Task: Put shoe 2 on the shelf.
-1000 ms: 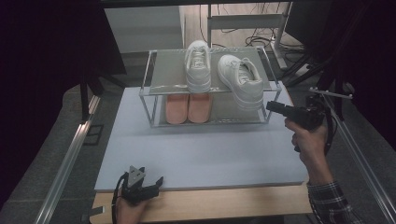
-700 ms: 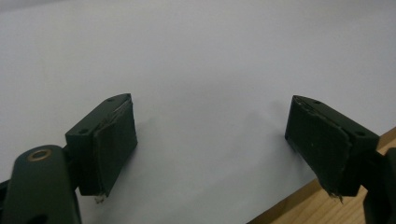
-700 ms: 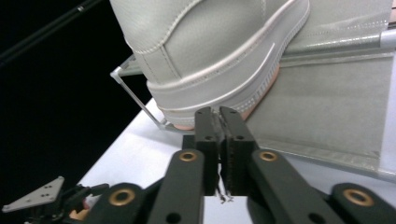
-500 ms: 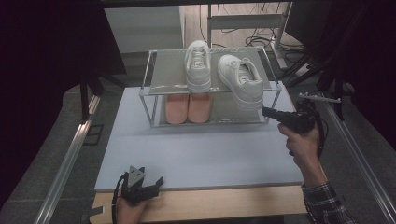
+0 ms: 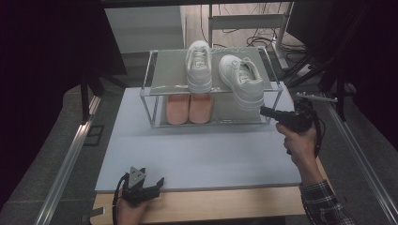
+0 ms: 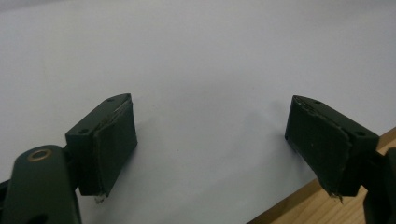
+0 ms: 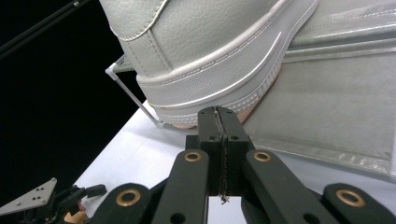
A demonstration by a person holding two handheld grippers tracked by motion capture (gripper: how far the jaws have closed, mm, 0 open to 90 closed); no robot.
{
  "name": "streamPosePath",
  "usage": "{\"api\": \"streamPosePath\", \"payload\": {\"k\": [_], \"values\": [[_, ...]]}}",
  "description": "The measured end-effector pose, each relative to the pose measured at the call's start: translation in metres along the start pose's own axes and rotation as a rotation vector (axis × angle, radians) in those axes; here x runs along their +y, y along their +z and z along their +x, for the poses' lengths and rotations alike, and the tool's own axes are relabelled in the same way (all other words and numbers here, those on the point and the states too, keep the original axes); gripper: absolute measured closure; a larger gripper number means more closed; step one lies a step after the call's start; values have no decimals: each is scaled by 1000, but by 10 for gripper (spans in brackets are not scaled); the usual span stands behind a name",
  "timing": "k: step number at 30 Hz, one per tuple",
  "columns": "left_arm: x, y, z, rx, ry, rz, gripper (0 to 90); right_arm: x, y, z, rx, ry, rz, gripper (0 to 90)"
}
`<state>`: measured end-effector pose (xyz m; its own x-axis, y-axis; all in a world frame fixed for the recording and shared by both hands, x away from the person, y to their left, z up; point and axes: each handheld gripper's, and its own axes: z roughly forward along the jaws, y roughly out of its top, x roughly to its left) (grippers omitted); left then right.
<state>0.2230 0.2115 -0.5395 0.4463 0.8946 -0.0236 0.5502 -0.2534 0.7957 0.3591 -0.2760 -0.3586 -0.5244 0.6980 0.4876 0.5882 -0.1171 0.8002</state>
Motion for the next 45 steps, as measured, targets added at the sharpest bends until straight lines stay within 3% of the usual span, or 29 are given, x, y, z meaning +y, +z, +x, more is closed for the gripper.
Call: {"api": "streamPosePath", "payload": {"k": [11, 15, 18, 25, 33, 41, 45], "values": [[0, 0, 0, 0, 1, 0, 162, 4, 22, 4, 2, 4, 3, 898], [0, 0, 0, 0, 0, 0, 162, 5, 23, 3, 3, 3, 5, 897], [0, 0, 0, 0, 0, 0, 162, 7, 19, 0, -26, -4, -1, 898], [0, 0, 0, 0, 0, 0, 162, 20, 21, -19, -72, 49, -40, 897], [0, 0, 0, 0, -1, 0, 162, 38, 47, -38, -92, 130, -56, 895], [0, 0, 0, -1, -1, 2, 162, 45, 76, -44, -132, 155, -30, 899], [0, 0, 0, -1, 0, 2, 162, 45, 79, -46, -110, 195, -30, 900]]}}
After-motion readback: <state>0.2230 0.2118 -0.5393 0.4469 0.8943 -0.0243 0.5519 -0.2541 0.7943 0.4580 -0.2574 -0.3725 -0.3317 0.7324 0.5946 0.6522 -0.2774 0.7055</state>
